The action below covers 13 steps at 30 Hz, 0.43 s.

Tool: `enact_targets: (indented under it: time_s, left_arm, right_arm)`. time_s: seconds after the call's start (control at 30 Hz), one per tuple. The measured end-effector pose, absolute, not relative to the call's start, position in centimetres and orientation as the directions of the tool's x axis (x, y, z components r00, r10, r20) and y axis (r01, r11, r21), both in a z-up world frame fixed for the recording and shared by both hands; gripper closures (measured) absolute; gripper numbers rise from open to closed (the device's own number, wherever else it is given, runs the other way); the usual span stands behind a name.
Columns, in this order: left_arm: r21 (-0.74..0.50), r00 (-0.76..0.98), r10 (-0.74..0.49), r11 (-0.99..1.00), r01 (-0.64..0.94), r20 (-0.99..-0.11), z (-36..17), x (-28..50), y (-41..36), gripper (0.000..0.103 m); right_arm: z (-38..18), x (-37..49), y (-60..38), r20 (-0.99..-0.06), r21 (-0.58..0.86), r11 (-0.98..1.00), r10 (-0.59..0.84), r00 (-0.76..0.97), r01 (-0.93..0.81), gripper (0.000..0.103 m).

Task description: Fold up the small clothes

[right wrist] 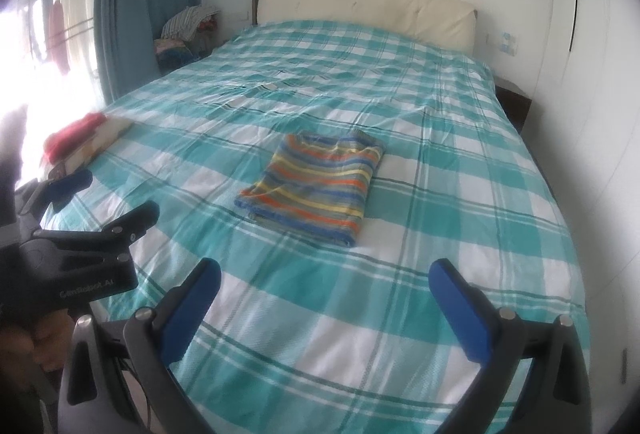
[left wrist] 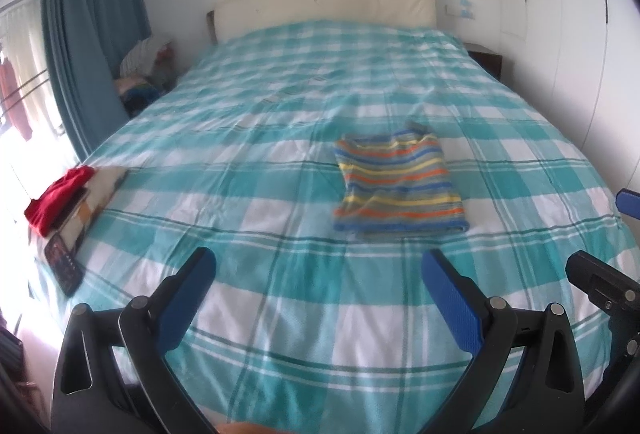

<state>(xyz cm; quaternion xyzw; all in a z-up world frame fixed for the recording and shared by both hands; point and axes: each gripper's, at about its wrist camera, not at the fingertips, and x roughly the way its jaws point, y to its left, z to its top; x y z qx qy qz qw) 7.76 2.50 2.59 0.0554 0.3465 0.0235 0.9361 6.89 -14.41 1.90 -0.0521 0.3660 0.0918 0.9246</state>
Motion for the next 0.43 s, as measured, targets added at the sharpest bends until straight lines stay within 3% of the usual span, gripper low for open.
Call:
enact_targets:
  time_s: [0.43]
  left_arm:
    - [0.134, 0.778, 0.102, 0.991, -0.023, -0.62, 2.95, 7.36, 2.27, 0.0]
  right_arm:
    - [1.71, 6.82, -14.65, -0.689, -0.032, 0.979, 0.123, 0.714, -0.2, 0.001]
